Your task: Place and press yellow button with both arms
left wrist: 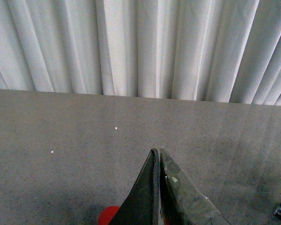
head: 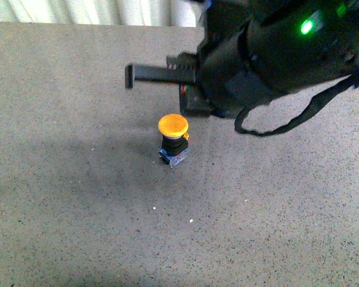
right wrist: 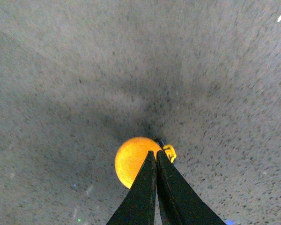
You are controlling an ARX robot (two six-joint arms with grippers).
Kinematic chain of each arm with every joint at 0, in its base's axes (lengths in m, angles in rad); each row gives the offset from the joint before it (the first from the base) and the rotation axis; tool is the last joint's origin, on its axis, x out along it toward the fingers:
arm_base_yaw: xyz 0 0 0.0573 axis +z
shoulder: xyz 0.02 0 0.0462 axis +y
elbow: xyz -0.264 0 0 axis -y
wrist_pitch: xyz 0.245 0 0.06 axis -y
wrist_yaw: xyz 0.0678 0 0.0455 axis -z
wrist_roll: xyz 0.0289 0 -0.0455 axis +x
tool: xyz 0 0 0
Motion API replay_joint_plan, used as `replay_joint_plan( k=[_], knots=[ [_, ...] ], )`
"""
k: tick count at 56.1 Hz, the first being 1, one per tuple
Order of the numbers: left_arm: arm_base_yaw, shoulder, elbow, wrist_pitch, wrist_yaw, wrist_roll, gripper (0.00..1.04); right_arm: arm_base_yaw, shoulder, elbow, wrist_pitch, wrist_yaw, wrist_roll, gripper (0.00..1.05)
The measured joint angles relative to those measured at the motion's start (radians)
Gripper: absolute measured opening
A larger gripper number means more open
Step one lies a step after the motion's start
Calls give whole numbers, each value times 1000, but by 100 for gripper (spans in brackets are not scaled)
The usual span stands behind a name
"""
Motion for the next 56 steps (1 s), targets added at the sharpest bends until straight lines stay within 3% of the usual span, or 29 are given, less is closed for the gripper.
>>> replay_joint_plan(
  k=[7, 16, 20, 23, 26, 32, 34, 56],
  knots=[
    [0, 0, 0, 0, 0, 0, 1, -19, -151, -18, 21, -4, -2, 2],
    [0, 0, 0, 0, 0, 0, 1, -49, -307, -93, 48, -25, -15, 34],
    [0, 0, 0, 0, 0, 0, 1, -48, -307, -102, 69, 2, -26, 43],
    [0, 0, 0, 0, 2, 0, 1, -45, -305, -204, 340, 192, -134, 34],
    [0, 0, 0, 0, 0, 0, 1, -56, -317, -310, 549, 301, -219, 25],
    [0, 0, 0, 0, -3, 0, 1, -111, -395, -481, 795, 321, -309, 7],
    [0, 0, 0, 0, -2, 0, 1, -127, -427, -514, 825, 309, -323, 2],
    [0, 0, 0, 0, 0, 0, 1, -277, -704, -795, 835, 156, -369, 1]
  ],
)
